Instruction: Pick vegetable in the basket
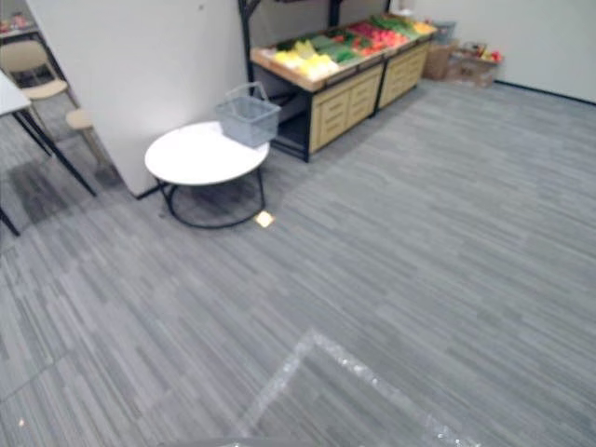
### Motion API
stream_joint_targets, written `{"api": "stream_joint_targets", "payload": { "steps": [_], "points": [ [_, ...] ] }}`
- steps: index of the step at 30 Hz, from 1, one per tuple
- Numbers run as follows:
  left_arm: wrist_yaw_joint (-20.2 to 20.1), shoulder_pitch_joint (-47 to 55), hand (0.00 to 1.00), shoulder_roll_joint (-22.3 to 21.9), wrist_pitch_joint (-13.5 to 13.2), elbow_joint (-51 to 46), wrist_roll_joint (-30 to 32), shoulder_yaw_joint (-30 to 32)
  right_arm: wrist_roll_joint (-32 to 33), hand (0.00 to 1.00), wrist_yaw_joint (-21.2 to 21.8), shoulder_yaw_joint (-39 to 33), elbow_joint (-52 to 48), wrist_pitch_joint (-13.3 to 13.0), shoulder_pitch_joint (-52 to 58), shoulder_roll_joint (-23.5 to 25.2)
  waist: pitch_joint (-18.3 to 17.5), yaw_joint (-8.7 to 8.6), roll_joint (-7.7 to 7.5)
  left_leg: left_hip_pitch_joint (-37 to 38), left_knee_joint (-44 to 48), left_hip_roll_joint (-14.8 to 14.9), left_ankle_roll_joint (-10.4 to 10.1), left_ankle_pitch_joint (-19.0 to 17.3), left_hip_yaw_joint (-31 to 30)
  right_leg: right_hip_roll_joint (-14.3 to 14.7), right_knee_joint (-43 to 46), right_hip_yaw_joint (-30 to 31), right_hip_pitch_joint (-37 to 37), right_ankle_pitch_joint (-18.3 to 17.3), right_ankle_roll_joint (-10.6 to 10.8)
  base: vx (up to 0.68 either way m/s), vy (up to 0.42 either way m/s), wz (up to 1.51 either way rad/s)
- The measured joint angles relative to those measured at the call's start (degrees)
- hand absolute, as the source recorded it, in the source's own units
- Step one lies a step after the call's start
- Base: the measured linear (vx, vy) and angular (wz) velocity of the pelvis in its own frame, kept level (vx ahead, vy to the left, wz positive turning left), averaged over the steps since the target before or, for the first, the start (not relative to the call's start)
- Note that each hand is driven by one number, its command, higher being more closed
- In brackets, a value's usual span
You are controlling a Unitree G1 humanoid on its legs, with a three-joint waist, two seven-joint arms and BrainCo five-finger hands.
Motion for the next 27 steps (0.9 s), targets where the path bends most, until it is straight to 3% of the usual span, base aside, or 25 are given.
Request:
{"api": "stream_joint_targets", "payload": {
  "steps": [12, 18, 27],
  "points": [
    [0.11, -0.08, 0.00, -0.44, -0.22, 0.11, -0.21, 1.89, -1.55, 0.00, 0.05, -2.12, 1.10, -0.31, -1.51, 0.04, 0.90, -0.04, -0.02, 0.65, -0.27, 0.05, -0.75, -0.49, 0.15, 0.04, -1.39, -1.00, 1.46, -0.02, 0.05, 0.00, -0.015, 0.01],
    [-3.23, -0.10, 0.00, 0.05, -0.25, 0.59, -0.26, 1.19, -1.55, 0.00, 0.78, -2.07, 1.10, -0.37, -1.50, -0.02, 0.95, -0.04, -0.10, 1.21, -0.28, 0.17, -0.94, -0.73, 1.49, 0.14, -1.61, 0.00, 1.45, -0.16, 0.46, -0.05, -0.004, -0.10],
    [-3.32, -0.52, 0.00, 0.57, -0.31, 0.63, -0.10, -0.25, -1.55, 0.00, 1.28, -2.40, 1.16, -0.33, -1.48, -0.04, 1.17, -0.06, -0.38, 1.03, -0.27, 0.16, -0.89, -1.00, 1.68, 0.24, -2.34, 0.14, 1.63, 0.18, 0.29, 0.02, -0.005, -0.02]
  ]
}}
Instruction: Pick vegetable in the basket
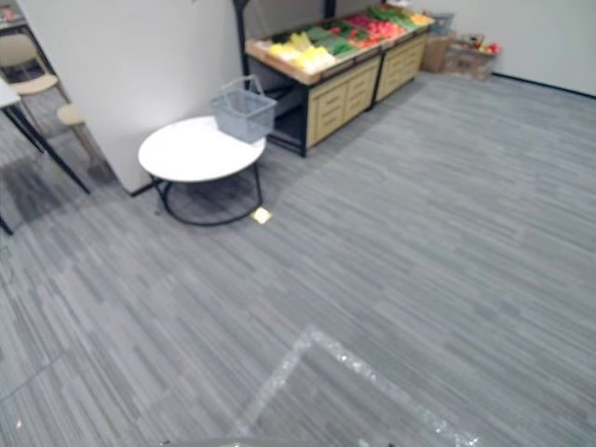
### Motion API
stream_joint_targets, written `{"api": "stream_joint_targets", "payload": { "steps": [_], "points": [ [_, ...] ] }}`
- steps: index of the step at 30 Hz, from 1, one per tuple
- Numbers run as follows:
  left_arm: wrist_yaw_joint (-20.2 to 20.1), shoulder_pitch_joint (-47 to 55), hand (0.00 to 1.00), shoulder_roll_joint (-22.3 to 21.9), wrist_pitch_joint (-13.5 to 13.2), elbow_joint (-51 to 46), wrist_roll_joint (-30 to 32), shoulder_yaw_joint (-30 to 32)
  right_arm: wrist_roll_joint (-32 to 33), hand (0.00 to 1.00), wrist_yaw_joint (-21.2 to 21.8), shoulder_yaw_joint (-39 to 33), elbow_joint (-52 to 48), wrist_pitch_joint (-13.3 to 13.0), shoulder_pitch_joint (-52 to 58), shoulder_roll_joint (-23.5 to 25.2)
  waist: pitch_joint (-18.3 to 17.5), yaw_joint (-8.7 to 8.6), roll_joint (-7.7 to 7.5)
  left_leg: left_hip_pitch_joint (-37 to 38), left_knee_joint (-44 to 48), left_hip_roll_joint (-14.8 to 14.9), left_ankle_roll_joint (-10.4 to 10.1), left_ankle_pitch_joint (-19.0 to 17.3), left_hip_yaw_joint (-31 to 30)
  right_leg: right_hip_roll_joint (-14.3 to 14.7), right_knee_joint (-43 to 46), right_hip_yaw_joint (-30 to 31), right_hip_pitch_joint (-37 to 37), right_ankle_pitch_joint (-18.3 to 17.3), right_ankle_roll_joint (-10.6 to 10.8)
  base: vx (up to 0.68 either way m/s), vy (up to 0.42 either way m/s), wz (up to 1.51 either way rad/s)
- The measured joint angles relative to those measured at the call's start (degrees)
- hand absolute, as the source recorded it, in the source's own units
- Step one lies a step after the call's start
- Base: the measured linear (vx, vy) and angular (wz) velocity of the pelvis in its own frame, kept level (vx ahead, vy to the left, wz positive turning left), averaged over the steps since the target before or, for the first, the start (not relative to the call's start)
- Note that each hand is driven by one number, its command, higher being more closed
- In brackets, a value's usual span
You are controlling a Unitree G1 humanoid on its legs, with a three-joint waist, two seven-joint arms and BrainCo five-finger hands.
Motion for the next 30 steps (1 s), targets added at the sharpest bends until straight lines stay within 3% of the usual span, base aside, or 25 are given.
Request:
{"api": "stream_joint_targets", "payload": {
  "steps": [10, 11, 13, 15, 17, 18, 21, 24, 26, 28, 29, 30],
  "points": [
    [-0.52, -1.77, 0.00, 0.08, 0.17, -0.25, -0.67, 0.27, 0.15, 0.00, 1.03, -4.31, 0.65, 0.69, -2.24, 0.25, 3.35, -0.06, 0.55, 0.25, 0.41, 0.68, -0.45, -0.25, 0.54, 0.27, 3.31, 0.30, -1.22, -1.55, -0.75, 0.02, -0.019, -0.02],
    [-0.51, -1.82, 0.00, 0.32, 0.17, -0.34, -1.11, 0.67, 0.31, 0.00, 1.04, -4.37, 0.66, 0.68, -2.30, 0.56, 3.57, 0.03, 0.01, -1.04, 3.23, 1.11, -1.74, -1.40, 1.06, -0.05, 5.52, 0.70, -2.42, -2.79, -1.10, -0.03, -0.063, -0.05],
    [-0.50, -2.07, 0.00, 0.80, 0.07, -1.22, -1.22, 1.64, 0.56, 0.00, 1.05, -4.40, 0.70, 0.67, -2.48, 1.26, 4.54, -0.10, -1.33, -5.80, 13.18, 2.08, -2.90, -4.05, 1.33, -1.08, 7.61, 0.51, -3.68, -4.56, -1.48, -0.03, -0.065, 0.09],
    [-0.48, -2.44, 0.00, 0.73, -0.05, -2.86, -3.27, 2.60, 0.54, 0.00, 1.05, -4.54, 1.01, 0.80, -2.28, 1.15, 5.98, 0.07, -1.95, -15.03, 32.25, 4.86, -2.98, -4.70, 0.97, -1.93, 9.29, -0.34, -3.80, -6.12, -2.09, -0.05, -0.114, 0.25],
    [-0.39, -2.54, 0.00, -0.25, 0.31, -3.01, -4.83, 4.86, 0.31, 0.00, 0.99, -4.79, 1.02, 0.95, -1.94, -0.23, 7.33, 0.02, -0.57, -21.26, 46.39, 7.51, -2.54, -1.62, -0.81, -1.76, 10.11, -1.39, -1.63, -7.37, -2.26, 0.01, -0.030, 0.32],
    [-0.28, -2.32, 0.00, -1.03, 0.46, -2.96, -6.27, 5.28, 0.03, 0.00, 0.95, -5.03, 0.92, 1.01, -1.84, -0.79, 7.51, 0.25, 0.01, -24.67, 51.38, 7.43, -2.51, -2.95, -2.83, -2.33, 10.14, -1.80, -0.41, -7.95, -1.85, 0.05, 0.046, 0.21],
    [-0.38, -2.30, 0.00, -1.19, 0.56, -2.51, -7.77, 5.31, 0.05, 0.00, 0.91, -5.63, 0.92, 0.99, -3.72, -1.21, 7.60, 0.55, 0.08, -27.58, 46.22, 7.02, -2.68, -3.85, -3.73, -3.53, 9.99, -1.31, -0.23, -8.32, -1.26, 0.11, 0.096, -0.04],
    [-0.44, -2.12, 0.00, -1.70, 0.53, -2.41, -7.82, 5.33, 0.12, 0.00, 0.70, -3.43, 0.12, 0.85, -6.17, -1.14, 7.67, 1.57, 0.24, -27.36, 25.19, 7.15, -2.43, -0.56, -3.78, -5.36, 9.94, 0.06, -0.17, -9.44, 0.52, 0.27, 0.252, -0.21],
    [0.16, -1.81, 0.00, -2.20, 0.47, -2.39, -7.86, 6.19, 0.03, 0.00, 0.42, 1.14, -1.96, 0.27, -7.17, -1.33, 7.71, 1.78, 1.52, -28.07, 11.97, 9.17, -3.12, 2.30, -5.14, -5.61, 9.21, 0.60, 0.69, -10.78, 2.62, 0.37, 0.391, -0.14],
    [0.34, -1.44, 0.00, -2.79, 0.47, -2.29, -8.58, 6.54, 0.03, 0.00, 0.37, 3.45, -1.85, -0.16, -7.87, -2.37, 7.79, 1.93, 2.30, -29.03, 12.82, 10.63, -3.15, 3.63, -5.12, -5.81, 8.28, 1.46, 2.52, -12.10, 4.60, 0.40, 0.409, -0.21],
    [0.18, -0.88, 0.00, -1.83, 0.49, -1.82, -8.98, 6.62, 0.05, 0.00, 0.46, 4.72, -1.46, -0.26, -8.50, -2.02, 7.44, 2.64, 0.52, -29.91, 18.68, 8.73, -2.55, 6.87, -3.24, -9.38, 7.29, 2.60, 4.55, -13.74, 4.60, 0.50, 0.439, -0.32],
    [0.15, -0.54, 0.00, -1.21, 0.38, -1.68, -8.96, 6.80, 0.05, 0.00, 0.73, 4.97, -1.05, -0.31, -8.75, -1.53, 6.75, 2.90, -0.74, -30.53, 20.34, 7.52, -1.07, 5.65, -2.14, -10.74, 7.30, 3.24, 4.64, -14.04, 3.64, 0.67, 0.446, -0.17]
  ]
}}
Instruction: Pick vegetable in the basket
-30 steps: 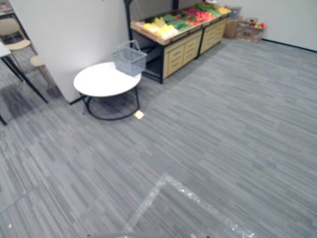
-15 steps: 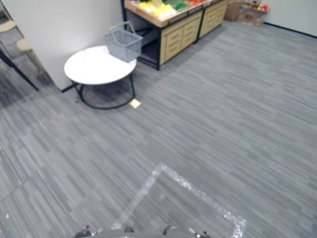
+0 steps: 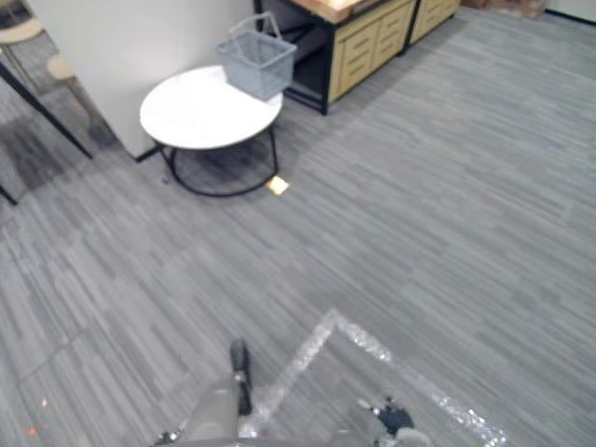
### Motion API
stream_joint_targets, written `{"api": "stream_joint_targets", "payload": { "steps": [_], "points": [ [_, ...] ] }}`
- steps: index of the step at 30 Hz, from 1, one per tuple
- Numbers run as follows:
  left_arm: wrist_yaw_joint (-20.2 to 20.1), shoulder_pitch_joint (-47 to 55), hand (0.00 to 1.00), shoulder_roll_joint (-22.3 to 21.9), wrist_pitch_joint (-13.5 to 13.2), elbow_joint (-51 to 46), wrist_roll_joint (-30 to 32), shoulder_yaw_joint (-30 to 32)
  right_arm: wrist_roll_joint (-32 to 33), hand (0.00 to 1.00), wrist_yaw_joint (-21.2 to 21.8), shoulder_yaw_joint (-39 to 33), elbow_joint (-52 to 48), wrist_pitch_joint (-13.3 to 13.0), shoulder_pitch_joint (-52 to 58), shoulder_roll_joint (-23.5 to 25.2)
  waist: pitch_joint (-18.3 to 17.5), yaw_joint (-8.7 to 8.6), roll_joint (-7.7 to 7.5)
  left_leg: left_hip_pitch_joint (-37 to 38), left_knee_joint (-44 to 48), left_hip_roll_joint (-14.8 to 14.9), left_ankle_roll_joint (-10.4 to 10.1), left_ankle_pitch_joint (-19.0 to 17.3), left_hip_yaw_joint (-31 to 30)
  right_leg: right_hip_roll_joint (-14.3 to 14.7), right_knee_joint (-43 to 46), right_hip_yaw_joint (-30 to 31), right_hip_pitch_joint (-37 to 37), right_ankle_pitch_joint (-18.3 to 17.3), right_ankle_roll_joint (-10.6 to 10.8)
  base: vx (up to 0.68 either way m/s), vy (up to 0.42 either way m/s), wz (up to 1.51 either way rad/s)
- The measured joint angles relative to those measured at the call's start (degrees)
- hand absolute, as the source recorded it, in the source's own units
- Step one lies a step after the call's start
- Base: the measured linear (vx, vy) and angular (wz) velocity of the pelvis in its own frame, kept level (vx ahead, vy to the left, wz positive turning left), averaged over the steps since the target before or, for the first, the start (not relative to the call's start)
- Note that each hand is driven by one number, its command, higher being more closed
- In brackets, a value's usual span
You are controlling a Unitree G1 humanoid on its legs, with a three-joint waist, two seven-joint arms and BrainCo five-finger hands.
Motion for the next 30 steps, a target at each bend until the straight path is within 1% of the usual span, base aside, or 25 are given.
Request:
{"api": "stream_joint_targets", "payload": {
  "steps": [1, 3, 4, 5, 6, 7, 8, 9, 10, 11, 12, 14, 16, 17, 18, 20, 21, 22, 23, 25, 26, 27, 28, 29, 30],
  "points": [
    [0.07, -0.61, 0.00, 1.02, -0.11, 0.62, 0.10, 0.06, 0.01, 0.00, 0.27, 0.25, -0.20, -0.45, -0.24, 1.21, -1.39, -0.14, -1.99, -1.33, 1.84, -2.41, 1.46, -2.71, 0.77, -1.71, 3.18, 1.83, -1.80, 2.11, -0.14, 0.59, 0.292, 0.09],
    [-0.09, -1.38, 0.00, 1.36, -0.02, 0.86, 0.36, -0.33, 0.01, 0.00, 0.31, -0.77, -0.13, -1.23, -0.26, 1.95, -1.75, -0.38, -2.24, -0.27, 1.58, -5.47, 3.08, -4.79, 1.09, -4.04, 10.12, 4.25, -5.35, 6.83, 0.31, 0.58, 0.314, 0.24],
    [-0.18, -1.43, 0.00, 1.42, 0.15, 1.01, 0.93, -0.23, -0.01, 0.00, 0.30, -2.80, 0.94, -1.11, -0.07, 2.03, -1.73, -0.39, -2.35, 2.65, 0.26, -7.15, 3.79, -6.14, 2.04, -5.64, 16.82, 6.25, -7.10, 10.46, 0.21, 0.53, 0.308, 0.04],
    [-0.29, -0.95, 0.00, 1.43, 0.30, 1.06, 2.05, -0.41, 0.00, 0.00, 0.34, -4.65, 1.46, -1.02, 0.32, 2.02, -1.70, -0.48, -2.32, 6.46, -1.15, -8.38, 4.34, -7.99, 2.82, -7.24, 25.60, 7.05, -10.18, 16.56, 0.14, 0.50, 0.280, -0.10],
    [-0.40, -0.77, 0.00, 1.44, 0.29, 1.00, 2.25, -0.55, -0.03, 0.00, 0.29, -5.07, 1.34, -1.08, 0.57, 1.92, -1.70, -0.57, -2.26, 8.43, -1.80, -8.65, 4.65, -8.87, 3.40, -8.08, 30.47, 7.10, -12.05, 20.26, 0.16, 0.46, 0.238, -0.25],
    [-0.55, -0.66, 0.00, 1.95, 0.37, 0.96, 2.39, -1.93, -0.05, 0.00, 0.29, -5.52, 1.16, -1.10, 0.66, 1.79, -1.57, -1.26, -2.20, 12.54, -2.56, -9.13, 5.54, -10.18, 3.78, -8.68, 42.17, 7.08, -16.28, 24.59, 0.45, 0.36, 0.164, -0.17],
    [-0.61, -1.00, 0.00, 2.32, 0.45, 0.86, 2.39, -3.01, -0.08, 0.00, 0.28, -5.49, 0.94, -1.09, 0.99, 1.75, -1.34, -1.60, -1.81, 14.75, -3.02, -9.39, 5.70, -11.02, 3.56, -8.71, 48.05, 6.48, -18.31, 24.23, 0.49, 0.54, 0.192, -0.13],
    [-0.55, -1.88, 0.00, 2.93, 0.82, 0.15, 2.39, -5.05, -0.11, 0.00, 0.28, -5.43, 0.90, -1.09, 2.25, 1.73, -1.33, -2.00, -1.95, 20.40, -5.58, -10.16, 5.82, -12.21, 3.24, -7.86, 57.53, 4.47, -22.06, 21.41, -0.75, 0.45, 0.126, -0.02],
    [-0.55, -2.40, 0.00, 3.02, 0.81, -0.32, 2.42, -5.63, -0.10, 0.00, 0.27, -5.47, 0.90, -1.06, 2.67, 1.72, -1.26, -2.23, -1.83, 22.59, -6.70, -10.32, 5.82, -12.62, 3.14, -7.53, 59.56, 3.09, -23.30, 19.75, -1.23, 0.53, 0.125, -0.01],
    [-0.41, -3.74, 0.00, 3.26, 0.72, -0.89, 2.42, -6.67, 0.01, 0.00, 0.24, -6.28, 0.74, -1.22, 3.11, 1.92, -1.18, -2.97, -1.61, 26.31, -8.48, -10.68, 5.87, -13.39, 3.00, -7.26, 60.93, -0.31, -26.00, 14.89, -2.39, 0.50, 0.060, 0.07],
    [0.10, -6.15, 0.00, 3.13, 0.71, -0.91, 2.44, -6.79, 0.04, 0.00, 0.31, -7.07, -0.24, -1.20, 3.00, 2.03, -0.99, -4.36, -1.16, 29.26, -9.57, -10.56, 5.89, -14.54, 2.81, -6.58, 57.81, -4.64, -29.24, 10.23, -3.40, 0.48, 0.037, 0.10],
    [0.62, -8.38, 0.00, 2.71, 0.67, -1.15, 2.43, -6.78, 0.25, 0.00, 0.32, -7.24, -0.74, -1.45, 2.99, 2.20, -0.78, -5.10, -0.67, 31.20, -10.27, -10.21, 5.74, -15.53, 2.30, -5.60, 52.37, -7.63, -31.55, 8.74, -4.23, 0.35, -0.036, 0.18],
    [1.42, -12.50, 0.00, 1.71, 0.19, -2.61, 2.43, -7.20, 0.52, 0.00, 0.26, -8.25, -1.37, -1.50, 2.82, 2.27, 0.05, -6.21, 0.62, 33.71, -10.67, -8.65, 4.44, -17.48, 1.17, -2.71, 38.08, -10.02, -33.89, 8.78, -4.04, 0.50, -0.154, 0.30],
    [1.55, -14.42, 0.00, 0.90, -0.03, -3.65, 2.43, -7.30, 0.52, 0.00, 0.17, -9.20, -1.57, -1.48, 3.02, 2.48, 0.35, -6.23, 1.16, 35.41, -11.54, -7.83, 3.38, -18.16, 0.58, -1.43, 28.07, -10.42, -34.34, 9.92, -3.00, 0.49, -0.186, 0.26],
    [1.65, -15.30, 0.00, 0.63, -0.16, -4.00, 2.40, -7.51, 0.54, 0.00, 0.10, -9.51, -1.68, -1.44, 3.13, 2.72, 0.36, -6.33, 1.20, 36.13, -12.11, -7.45, 2.86, -18.45, 0.21, -0.96, 22.65, -10.35, -34.57, 11.14, -3.03, 0.55, -0.238, 0.34],
    [2.75, -17.02, 0.00, -0.17, -1.09, -5.33, 2.39, -6.93, 0.50, 0.00, -0.03, -9.83, -2.76, -1.01, 3.65, 3.61, 0.40, -7.35, 0.57, 39.17, -13.48, -5.48, -0.10, -20.30, -0.37, 0.51, 2.46, -9.20, -34.10, 20.14, -2.46, 0.60, -0.292, 0.33],
    [2.91, -17.22, 0.00, -0.43, -1.33, -5.23, 2.39, -6.38, 0.50, 0.00, 0.01, -9.81, -2.80, -0.95, 3.77, 3.84, 0.53, -7.37, 0.01, 40.27, -13.78, -5.14, -0.27, -20.50, -0.33, 0.62, 1.03, -9.06, -33.48, 23.94, -2.51, 0.64, -0.318, 0.07],
    [3.13, -16.86, 0.00, -1.62, -1.45, -4.92, 2.38, -5.89, 0.49, 0.00, 0.07, -10.04, -2.85, -0.85, 3.73, 3.88, 0.98, -7.30, 1.29, 41.99, -13.94, -3.63, -0.48, -20.08, 0.28, 2.16, 3.58, -9.18, -33.37, 28.51, -3.98, 0.63, -0.332, -0.11],
    [2.95, -16.91, 0.00, -2.56, -1.58, -4.07, 2.40, -5.89, 0.47, 0.00, 0.07, -10.30, -3.20, -0.94, 3.65, 3.56, 1.05, -7.34, 2.13, 42.11, -13.25, -2.46, -0.73, -16.95, 0.76, 2.59, 10.35, -8.92, -35.66, 24.27, -7.11, 0.62, -0.348, -0.15],
    [2.80, -16.40, 0.00, -3.55, -1.53, -2.60, 2.42, -4.89, 0.49, 0.00, 0.12, -11.75, -3.04, -0.82, 3.67, 3.88, 1.17, -7.34, 2.31, 43.15, -11.68, -1.24, -2.05, -12.26, -0.28, 2.81, 16.09, -9.07, -35.74, 18.94, -8.09, 0.58, -0.381, -0.08],
    [2.59, -15.31, 0.00, -4.32, -1.48, -1.26, 2.52, -4.02, 0.24, 0.00, 0.17, -12.02, -2.75, -0.68, 3.85, 3.75, 1.07, -7.29, 2.55, 42.67, -6.94, 0.35, -3.49, -9.36, -1.44, 3.58, 18.21, -9.33, -34.24, 15.53, -8.45, 0.60, -0.360, -0.10],
    [2.37, -14.15, 0.00, -4.73, -1.40, -0.61, 2.69, -3.69, -0.08, 0.00, 0.17, -11.83, -2.52, -0.48, 3.83, 3.63, 1.04, -7.23, 2.59, 41.09, -1.93, 1.43, -4.11, -6.88, -2.50, 4.05, 18.52, -9.63, -32.67, 13.73, -8.74, 0.69, -0.348, -0.07],
    [1.85, -12.34, 0.00, -5.23, -1.01, 0.08, 3.73, -3.55, -0.10, 0.00, 0.17, -11.48, -2.59, -0.24, 3.81, 3.04, 1.04, -7.29, 2.70, 37.50, 6.77, 2.74, -5.24, -1.74, -4.76, 4.64, 18.25, -10.09, -30.21, 11.74, -8.85, 0.64, -0.283, 0.12],
    [0.97, -11.78, 0.00, -5.06, -0.91, 0.32, 4.46, -2.47, -0.14, 0.00, 0.17, -10.86, -2.54, 0.20, 4.00, 2.70, 1.06, -7.37, 3.06, 33.06, 15.78, 4.25, -7.47, 6.34, -6.94, 5.08, 17.28, -10.83, -27.30, 10.13, -9.05, 0.62, -0.248, 0.15],
    [0.72, -11.67, 0.00, -4.95, -0.68, 0.47, 4.51, -1.90, -0.16, 0.00, 0.15, -10.31, -2.51, 0.38, 4.03, 2.67, 1.01, -7.06, 3.27, 31.12, 20.14, 5.01, -8.64, 10.66, -7.70, 5.47, 16.46, -10.79, -25.84, 9.59, -9.35, 0.49, -0.137, 0.05]
  ]
}}
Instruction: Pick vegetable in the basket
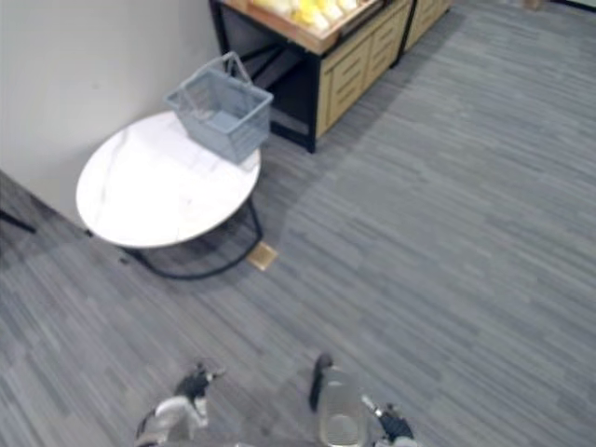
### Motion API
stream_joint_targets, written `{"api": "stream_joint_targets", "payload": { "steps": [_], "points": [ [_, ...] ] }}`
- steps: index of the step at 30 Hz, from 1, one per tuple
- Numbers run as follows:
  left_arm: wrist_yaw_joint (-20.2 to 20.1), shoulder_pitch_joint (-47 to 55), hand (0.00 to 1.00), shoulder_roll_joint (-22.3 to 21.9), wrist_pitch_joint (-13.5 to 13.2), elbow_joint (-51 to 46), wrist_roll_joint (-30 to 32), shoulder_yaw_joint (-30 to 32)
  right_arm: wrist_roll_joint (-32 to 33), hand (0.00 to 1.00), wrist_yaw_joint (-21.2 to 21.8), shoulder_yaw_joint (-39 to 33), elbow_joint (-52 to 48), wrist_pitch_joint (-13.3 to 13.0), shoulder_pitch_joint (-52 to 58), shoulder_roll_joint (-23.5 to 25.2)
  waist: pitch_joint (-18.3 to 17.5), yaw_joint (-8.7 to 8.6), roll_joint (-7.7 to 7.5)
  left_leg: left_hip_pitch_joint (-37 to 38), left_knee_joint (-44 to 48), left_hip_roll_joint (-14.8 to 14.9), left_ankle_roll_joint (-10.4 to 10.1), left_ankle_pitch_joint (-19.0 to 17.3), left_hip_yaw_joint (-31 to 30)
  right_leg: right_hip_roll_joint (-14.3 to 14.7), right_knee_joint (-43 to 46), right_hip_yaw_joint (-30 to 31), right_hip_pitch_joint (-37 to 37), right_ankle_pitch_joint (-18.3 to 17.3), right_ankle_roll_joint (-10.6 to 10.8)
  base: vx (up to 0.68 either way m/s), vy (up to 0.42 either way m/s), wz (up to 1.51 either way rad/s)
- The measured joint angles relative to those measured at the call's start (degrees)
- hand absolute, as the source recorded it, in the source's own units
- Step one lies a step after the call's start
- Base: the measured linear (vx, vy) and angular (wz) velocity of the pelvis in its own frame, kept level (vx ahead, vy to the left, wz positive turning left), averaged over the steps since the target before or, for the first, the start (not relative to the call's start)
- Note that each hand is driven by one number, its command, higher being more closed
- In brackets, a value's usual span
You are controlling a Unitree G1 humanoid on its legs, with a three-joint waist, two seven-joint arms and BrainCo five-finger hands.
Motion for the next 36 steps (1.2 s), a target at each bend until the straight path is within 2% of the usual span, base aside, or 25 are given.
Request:
{"api": "stream_joint_targets", "payload": {
  "steps": [1, 2, 3, 5, 6, 7, 9, 11, 12, 13, 14, 16, 17, 18, 21, 22, 24, 27, 28, 29, 30, 32, 33, 34, 36],
  "points": [
    [-0.40, 0.49, 0.00, 0.25, 0.63, 0.00, 0.01, 1.61, 0.00, 0.00, 0.03, 1.99, -0.06, 0.02, -0.31, -1.06, 0.30, 0.58, 0.45, -5.04, 11.04, 2.25, -1.50, -0.51, 1.05, 1.30, -2.29, -0.06, 3.57, -1.08, -0.59, 0.39, -0.084, -0.14],
    [-0.63, 0.77, 0.00, 0.38, 0.71, 0.01, 0.09, 2.48, 0.00, 0.00, -0.01, 2.94, -0.16, 0.02, -0.51, -1.37, 0.43, 1.04, 0.79, -7.21, 15.54, 2.95, -0.90, -3.03, 1.89, 1.97, -3.77, 0.26, 5.81, -1.37, -0.72, 0.47, -0.089, -0.18],
    [-0.79, 1.90, 0.00, 0.59, 0.82, 0.01, 0.20, 4.58, 0.05, 0.00, -0.05, 4.39, -0.07, -0.02, -1.11, -1.74, 0.54, 1.69, 0.96, -10.62, 21.39, 3.00, 0.69, -9.35, 3.30, 2.52, -6.79, 0.50, 10.72, -1.61, -0.56, 0.44, -0.072, -0.06],
    [-1.29, 2.46, 0.00, 0.42, 0.44, -1.70, -0.44, 7.92, 0.02, 0.00, -0.19, 6.83, 0.04, 0.01, -0.68, -2.92, 0.55, 3.28, 0.87, -17.46, 22.44, 2.03, 3.20, -17.41, 6.98, 2.53, -10.95, 0.83, 17.69, -2.28, 0.26, 0.45, -0.045, -0.07],
    [-1.80, 2.59, 0.00, 0.42, 0.19, -2.67, -0.43, 8.51, 0.03, 0.00, -0.29, 8.58, 0.01, 0.04, -0.68, -3.63, 0.56, 4.29, 1.03, -20.96, 17.67, 0.91, 5.07, -20.22, 8.96, 2.39, -12.54, 1.06, 20.18, -2.75, 1.24, 0.32, 0.008, -0.23],
    [-1.90, 2.79, 0.00, 0.45, 0.04, -3.29, -0.42, 8.56, 0.07, 0.00, -0.28, 8.91, -0.03, 0.03, -0.70, -3.74, 0.56, 4.74, 1.02, -21.94, 13.26, 0.08, 5.53, -21.03, 9.86, 2.12, -13.08, 1.18, 21.10, -3.10, 1.89, 0.34, 0.064, -0.44],
    [-1.86, 3.58, 0.00, 0.44, -0.50, -4.09, -0.34, 8.86, 0.18, 0.00, -0.41, 10.39, -0.67, -0.04, -0.54, -3.84, 0.45, 5.20, 0.92, -22.97, -5.36, -3.05, 6.47, -20.71, 11.66, 1.75, -14.17, 2.17, 23.49, -4.10, 3.94, 0.36, 0.115, -0.44],
    [-1.78, 4.65, 0.00, 0.42, -0.50, -4.78, -0.31, 9.33, 0.28, 0.00, -0.97, 14.21, -2.68, -0.24, 0.64, -4.20, 0.33, 5.59, 1.00, -23.37, -24.11, -5.13, 8.31, -16.92, 14.33, 1.64, -15.27, 3.36, 27.04, -6.81, 6.02, 0.47, 0.219, -0.35],
    [-1.75, 5.01, 0.00, 0.42, -0.43, -4.79, -0.26, 9.74, 0.34, 0.00, -1.12, 15.33, -2.79, -0.36, 0.85, -4.46, 0.18, 5.78, 0.97, -23.50, -25.90, -5.02, 8.67, -16.70, 15.35, 1.69, -15.59, 3.71, 28.06, -7.48, 6.61, 0.52, 0.285, -0.40],
    [-1.74, 6.30, 0.00, 0.61, -0.34, -4.63, 0.01, 10.44, 0.78, 0.00, -1.19, 17.10, -2.77, -0.36, 0.93, -4.42, -0.73, 6.12, 0.06, -24.10, -25.55, -4.85, 11.52, -12.60, 17.24, 1.16, -16.04, 4.85, 29.66, -9.06, 7.71, 0.57, 0.297, -0.37],
    [-1.72, 8.11, 0.00, 1.86, -0.27, -4.24, 0.01, 11.05, 1.36, 0.00, -1.14, 17.90, -2.87, -0.64, 0.75, -3.34, -3.08, 6.32, -1.85, -24.29, -23.90, -5.82, 13.49, -10.68, 20.12, -0.39, -16.98, 6.40, 30.72, -9.63, 6.57, 0.74, 0.310, -0.30],
    [-1.33, 8.83, 0.00, 2.82, 0.15, -3.31, 0.04, 11.01, 2.02, 0.00, -1.03, 17.88, -2.87, -2.00, 0.62, -1.88, -4.93, 6.49, -4.07, -24.23, -22.35, -8.15, 16.14, -13.49, 20.25, -2.82, -14.69, 9.99, 29.43, -6.07, 4.59, 0.77, 0.309, 0.08],
    [-1.12, 9.07, 0.00, 3.17, 0.57, -2.25, 0.05, 10.71, 1.99, 0.00, -0.64, 18.56, -2.69, -2.07, 0.67, -1.88, -6.28, 6.67, -4.49, -23.93, -21.21, -9.16, 16.93, -14.53, 20.31, -3.89, -10.30, 12.84, 27.33, -3.42, 6.01, 0.62, 0.305, 0.25],
    [-1.02, 8.97, 0.00, 3.33, 0.78, -1.64, -0.21, 10.62, 1.99, 0.00, -0.34, 18.72, -2.56, -2.13, 0.58, -1.99, -6.79, 6.72, -4.55, -23.48, -20.89, -9.60, 17.01, -15.79, 20.20, -4.16, -6.94, 14.01, 26.08, -2.02, 6.72, 0.59, 0.304, 0.28],
    [-0.24, 9.01, 0.00, 4.84, 1.14, 0.44, -0.25, 6.40, 1.91, 0.00, 0.14, 19.21, -2.28, -2.94, -0.74, -1.89, -6.33, 6.08, -4.20, -13.52, -23.79, -11.72, 15.70, -20.98, 19.60, -6.51, 25.54, 18.77, 14.82, 10.52, 19.14, 0.52, 0.244, 0.09],
    [-0.14, 9.05, 0.00, 5.08, 1.26, 0.46, -0.34, 5.48, 2.08, 0.00, 0.16, 19.05, -2.40, -3.09, -0.79, -1.80, -6.18, 5.63, -3.96, -11.01, -24.66, -12.22, 15.38, -21.24, 19.26, -7.29, 31.41, 18.39, 12.60, 10.26, 18.57, 0.45, 0.151, 0.11],
    [0.43, 8.57, 0.00, 6.15, 1.64, 0.60, -0.63, 0.77, 2.17, 0.00, 0.09, 19.03, -3.53, -4.06, -1.23, -2.42, -5.81, 4.04, -3.45, -2.71, -28.88, -13.47, 15.18, -21.28, 17.27, -9.52, 41.72, 12.91, 6.20, 5.65, 13.18, 0.45, 0.102, 0.39],
    [0.94, 5.19, 0.00, 5.94, 0.86, -0.14, -1.37, -2.00, 2.78, 0.00, 0.00, 18.71, -4.67, -4.12, -1.30, -2.73, -5.67, 2.49, -3.30, 1.12, -30.81, -13.35, 13.80, -22.05, 13.12, -10.90, 29.25, 7.24, 1.03, -1.23, 7.68, 0.33, -0.066, 0.76],
    [1.04, 4.64, 0.00, 5.63, 0.62, -0.26, -1.83, -2.52, 2.87, 0.00, 0.01, 18.40, -4.64, -4.12, -1.33, -2.80, -5.63, 2.51, -3.25, 1.47, -31.02, -13.18, 13.15, -22.45, 12.26, -11.02, 24.73, 6.95, 0.67, -1.25, 7.64, 0.30, -0.180, 0.87],
    [1.33, 4.00, 0.00, 4.83, 0.47, -0.94, -2.57, -2.96, 2.89, 0.00, -0.02, 18.26, -4.46, -3.93, -1.30, -2.99, -5.54, 2.69, -3.31, 2.25, -31.70, -12.83, 12.14, -23.17, 10.84, -11.11, 13.95, 7.24, 0.45, -0.91, 7.89, 0.29, -0.262, 0.75],
    [1.70, 3.95, 0.00, 3.96, 0.25, -1.38, -2.86, -3.10, 2.88, 0.00, -0.03, 17.63, -4.38, -3.78, -1.31, -2.94, -5.41, 2.87, -3.44, 2.37, -31.88, -12.25, 10.93, -24.06, 9.23, -11.14, 2.60, 8.51, 0.90, 0.47, 8.22, 0.29, -0.303, 0.69],
    [2.09, 4.47, 0.00, 3.10, -0.02, -1.34, -3.40, -2.29, 2.91, 0.00, -0.03, 16.53, -3.87, -3.71, -1.31, -2.57, -5.21, 3.38, -3.60, 2.60, -31.42, -10.95, 8.84, -25.98, 6.89, -11.16, -10.08, 12.58, 1.27, 4.93, 8.60, 0.27, -0.343, 0.52],
    [2.20, 4.43, 0.00, 3.17, -0.31, -1.33, -3.31, -2.31, 2.90, 0.00, -0.05, 16.47, -3.41, -3.69, -1.42, -2.62, -5.11, 3.78, -3.79, 2.78, -31.31, -10.45, 7.94, -26.53, 6.07, -11.15, -12.03, 14.40, 1.27, 5.49, 9.31, 0.32, -0.458, 0.58],
    [2.25, 4.40, 0.00, 3.08, -0.56, -1.12, -3.18, -2.39, 2.86, 0.00, 0.01, 16.49, -2.53, -3.60, -1.50, -3.18, -4.75, 4.07, -4.14, 3.14, -31.33, -9.01, 6.04, -27.68, 3.83, -10.54, -10.66, 14.92, 1.21, 9.53, 12.71, 0.40, -0.608, 0.78],
    [1.97, 4.34, 0.00, 1.22, -0.53, -0.48, -3.07, -2.32, 2.86, 0.00, 0.00, 16.38, -2.18, -3.03, -1.14, -4.83, -4.32, 4.04, -1.40, 4.09, -32.13, -6.05, 6.58, -27.14, -0.39, -8.08, -4.36, 12.49, 0.81, 7.08, 12.55, 0.34, -0.494, 0.76]
  ]
}}
